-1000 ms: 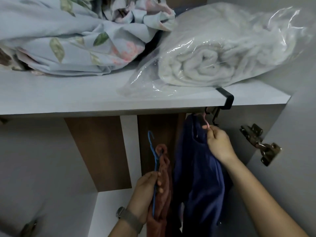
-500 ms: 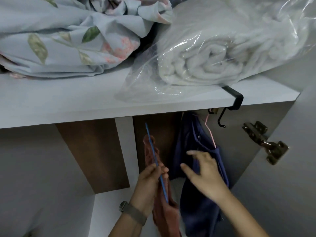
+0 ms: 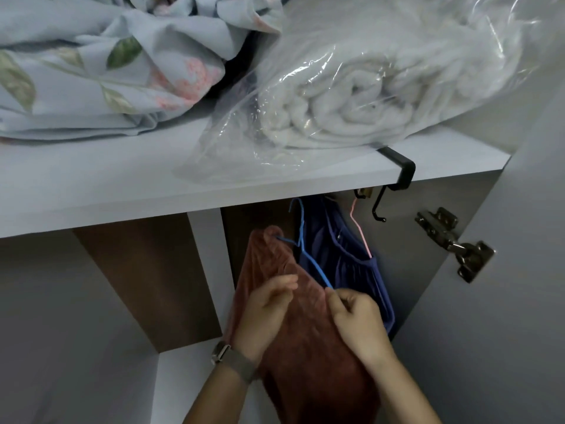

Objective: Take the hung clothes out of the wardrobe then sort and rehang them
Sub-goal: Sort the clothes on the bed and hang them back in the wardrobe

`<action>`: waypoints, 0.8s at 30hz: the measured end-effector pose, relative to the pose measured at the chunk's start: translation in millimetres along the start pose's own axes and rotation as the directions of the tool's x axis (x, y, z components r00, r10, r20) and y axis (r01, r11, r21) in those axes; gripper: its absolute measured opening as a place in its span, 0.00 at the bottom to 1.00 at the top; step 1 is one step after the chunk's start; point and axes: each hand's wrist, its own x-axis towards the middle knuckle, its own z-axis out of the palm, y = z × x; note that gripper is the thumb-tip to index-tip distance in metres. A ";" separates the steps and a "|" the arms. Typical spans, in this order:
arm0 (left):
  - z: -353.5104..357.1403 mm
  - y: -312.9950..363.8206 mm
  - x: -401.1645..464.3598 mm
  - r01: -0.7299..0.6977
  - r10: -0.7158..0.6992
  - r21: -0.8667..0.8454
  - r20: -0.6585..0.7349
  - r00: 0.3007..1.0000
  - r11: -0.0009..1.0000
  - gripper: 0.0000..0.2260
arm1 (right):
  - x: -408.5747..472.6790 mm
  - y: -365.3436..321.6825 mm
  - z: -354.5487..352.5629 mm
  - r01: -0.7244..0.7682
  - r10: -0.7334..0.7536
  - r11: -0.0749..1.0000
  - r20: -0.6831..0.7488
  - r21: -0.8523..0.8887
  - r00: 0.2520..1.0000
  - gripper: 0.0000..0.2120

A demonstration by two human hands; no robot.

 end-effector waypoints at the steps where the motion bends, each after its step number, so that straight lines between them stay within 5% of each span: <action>1: -4.3 -0.1 -1.0 0.009 -0.009 -0.007 -0.034 0.999 1.000 0.13 | 9.1 -2.0 -3.6 0.009 -0.009 1.000 -0.014 0.004 1.000 0.21; 11: -33.2 -22.3 -17.8 0.105 -0.106 -0.020 -0.103 0.989 0.994 0.09 | 47.8 8.9 -26.3 -0.036 0.050 0.994 -0.143 0.100 0.989 0.26; 17: -38.7 -24.9 -18.7 0.128 -0.131 -0.025 -0.156 0.979 0.991 0.10 | 81.3 12.8 -21.5 -0.169 0.222 0.963 -0.266 0.208 0.938 0.22; 24: -35.6 -21.4 -16.4 0.126 -0.126 -0.009 -0.147 0.981 0.992 0.09 | 82.9 39.8 -8.1 -0.226 0.225 0.974 -0.240 0.024 0.944 0.17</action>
